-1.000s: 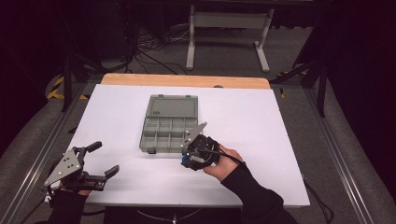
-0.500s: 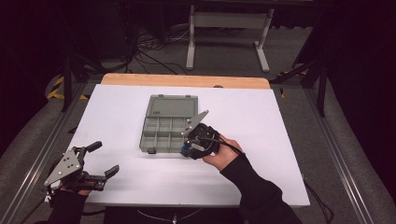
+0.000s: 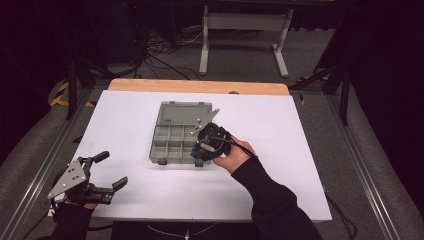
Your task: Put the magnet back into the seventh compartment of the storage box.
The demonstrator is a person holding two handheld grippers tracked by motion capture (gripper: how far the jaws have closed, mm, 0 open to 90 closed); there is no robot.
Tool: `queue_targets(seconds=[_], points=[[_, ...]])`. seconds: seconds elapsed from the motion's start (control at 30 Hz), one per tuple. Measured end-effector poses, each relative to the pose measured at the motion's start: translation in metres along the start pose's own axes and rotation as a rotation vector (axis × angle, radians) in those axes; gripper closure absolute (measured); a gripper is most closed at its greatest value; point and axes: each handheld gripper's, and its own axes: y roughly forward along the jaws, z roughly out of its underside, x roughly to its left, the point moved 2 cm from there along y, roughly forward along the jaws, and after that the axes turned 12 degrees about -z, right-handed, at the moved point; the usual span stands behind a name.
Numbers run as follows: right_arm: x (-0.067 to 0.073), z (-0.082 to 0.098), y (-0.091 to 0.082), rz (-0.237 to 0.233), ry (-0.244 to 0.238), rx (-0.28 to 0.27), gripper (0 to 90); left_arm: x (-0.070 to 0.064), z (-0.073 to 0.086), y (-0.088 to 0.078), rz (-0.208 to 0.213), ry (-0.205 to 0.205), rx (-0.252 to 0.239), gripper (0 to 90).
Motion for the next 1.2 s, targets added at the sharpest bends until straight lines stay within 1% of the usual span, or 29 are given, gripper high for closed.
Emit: queue_targets(seconds=[0.27,0.43,0.67,0.77,0.9,1.2], points=[[-0.010,-0.006,0.005,0.008,0.016,0.001,62.0,0.000,0.000,0.000,-0.001,0.000,0.000,1.7],[-0.019,-0.008,0.009,0.014,0.030,0.005,62.0,0.001,0.000,0.000,0.002,0.000,-0.003,1.7],[-0.028,-0.010,0.012,0.022,0.046,-0.004,62.0,0.001,0.000,0.000,0.001,0.000,-0.002,1.7],[-0.031,-0.009,0.014,0.025,0.052,-0.003,61.9,0.001,0.000,0.001,0.001,-0.003,-0.005,1.7],[-0.037,-0.008,0.019,0.021,0.068,0.003,61.8,0.001,0.000,0.000,0.005,0.000,0.003,1.7],[-0.044,-0.008,0.031,0.010,0.065,0.018,61.7,0.001,0.000,0.001,0.006,0.000,0.003,1.7]])
